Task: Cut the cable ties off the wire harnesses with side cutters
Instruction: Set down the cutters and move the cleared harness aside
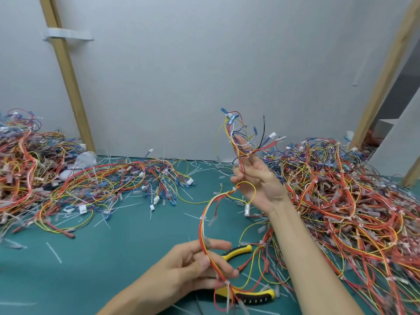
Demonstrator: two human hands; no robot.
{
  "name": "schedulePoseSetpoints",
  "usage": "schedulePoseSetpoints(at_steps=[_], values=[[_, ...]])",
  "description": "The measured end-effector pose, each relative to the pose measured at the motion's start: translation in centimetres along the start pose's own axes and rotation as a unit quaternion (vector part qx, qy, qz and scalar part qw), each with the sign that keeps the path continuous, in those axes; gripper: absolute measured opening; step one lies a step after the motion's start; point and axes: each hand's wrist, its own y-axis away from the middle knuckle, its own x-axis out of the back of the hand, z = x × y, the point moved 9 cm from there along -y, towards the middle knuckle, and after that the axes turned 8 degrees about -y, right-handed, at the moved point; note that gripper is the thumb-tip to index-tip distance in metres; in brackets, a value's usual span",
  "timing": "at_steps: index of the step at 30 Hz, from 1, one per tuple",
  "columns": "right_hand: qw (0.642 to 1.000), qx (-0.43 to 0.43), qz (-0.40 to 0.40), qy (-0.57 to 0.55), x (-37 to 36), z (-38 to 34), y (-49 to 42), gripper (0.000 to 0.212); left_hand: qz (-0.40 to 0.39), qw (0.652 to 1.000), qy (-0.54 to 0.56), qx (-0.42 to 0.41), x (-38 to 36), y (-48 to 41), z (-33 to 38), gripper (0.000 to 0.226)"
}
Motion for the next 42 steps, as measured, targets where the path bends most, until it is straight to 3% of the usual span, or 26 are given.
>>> schedulePoseSetpoints(at_steps=[6,11,15,20,37,42], values=[[0.999,0.005,0.033,-0.032,0.3,-0.4,0.1,0.049,0.117,0.989,0.082,-0.036,2.8,0.6,1.5,0.04],[0.999,-0.012,0.042,0.01,0.1,0.5,0.2,0.064,0.238,0.955,0.141,-0.108,6.5,1.4,3.4,0.029],[0.997,-0.037,0.023,0.062,-0.7,2.1,0.3,0.057,0.297,0.931,0.168,-0.13,9.1,2.2,4.0,0.033],[0.991,-0.075,0.025,0.111,-0.3,3.7,0.7,0.064,0.359,0.905,0.177,-0.145,11.5,3.6,4.1,0.026],[0.994,-0.051,0.056,0.084,0.3,2.5,0.7,0.065,0.355,0.915,0.14,-0.128,12.0,3.6,4.3,0.025],[0.995,-0.056,0.049,0.067,0.8,2.6,0.8,0.067,0.368,0.919,0.078,-0.119,12.1,3.6,4.6,0.024]])
